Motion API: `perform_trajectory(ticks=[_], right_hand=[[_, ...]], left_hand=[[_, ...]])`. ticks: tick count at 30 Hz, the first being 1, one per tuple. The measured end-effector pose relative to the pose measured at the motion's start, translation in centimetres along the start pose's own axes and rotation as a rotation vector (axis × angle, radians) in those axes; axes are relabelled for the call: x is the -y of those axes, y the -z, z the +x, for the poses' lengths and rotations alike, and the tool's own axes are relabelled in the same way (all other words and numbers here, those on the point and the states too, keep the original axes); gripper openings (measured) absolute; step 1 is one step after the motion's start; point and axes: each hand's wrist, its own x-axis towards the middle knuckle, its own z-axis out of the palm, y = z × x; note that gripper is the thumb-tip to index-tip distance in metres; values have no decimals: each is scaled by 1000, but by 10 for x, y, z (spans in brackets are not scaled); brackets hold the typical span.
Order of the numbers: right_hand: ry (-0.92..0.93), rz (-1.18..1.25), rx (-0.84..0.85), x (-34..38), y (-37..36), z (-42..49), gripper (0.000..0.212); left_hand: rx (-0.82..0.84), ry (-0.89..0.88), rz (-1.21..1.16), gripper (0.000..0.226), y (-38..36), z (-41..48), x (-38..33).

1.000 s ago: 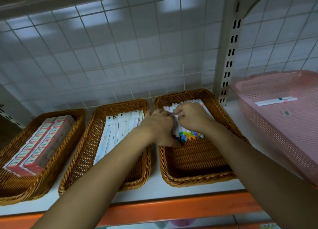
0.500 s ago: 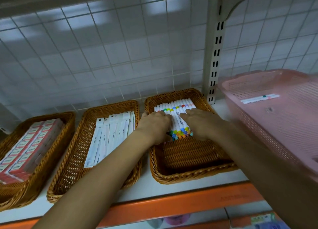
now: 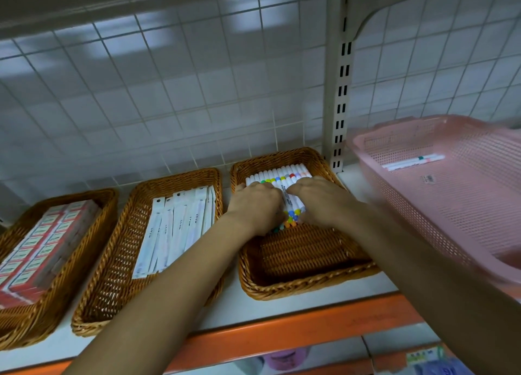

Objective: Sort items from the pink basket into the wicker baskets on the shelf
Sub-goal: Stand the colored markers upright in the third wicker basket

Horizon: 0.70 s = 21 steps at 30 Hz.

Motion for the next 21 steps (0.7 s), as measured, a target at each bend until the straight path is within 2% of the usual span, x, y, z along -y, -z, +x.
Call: perform_trajectory(ticks=[2, 6, 13, 17, 21], right_hand=[[9, -25, -2, -2, 0, -1, 68], [19, -94, -34, -4, -1, -3, 52], [3, -72, -49, -2, 4, -5, 45], [-6, -26, -43, 1, 22, -10, 41], [-16, -79, -122, -12, 58, -21, 24]], left_hand=[[-1, -9, -14, 42, -1, 0, 0], [26, -38, 3, 61, -5, 0, -1], [15, -15, 5, 65, -3, 1, -7], [-96, -23, -60, 56, 10, 6, -16], [-253, -57, -81, 39, 37, 15, -37]])
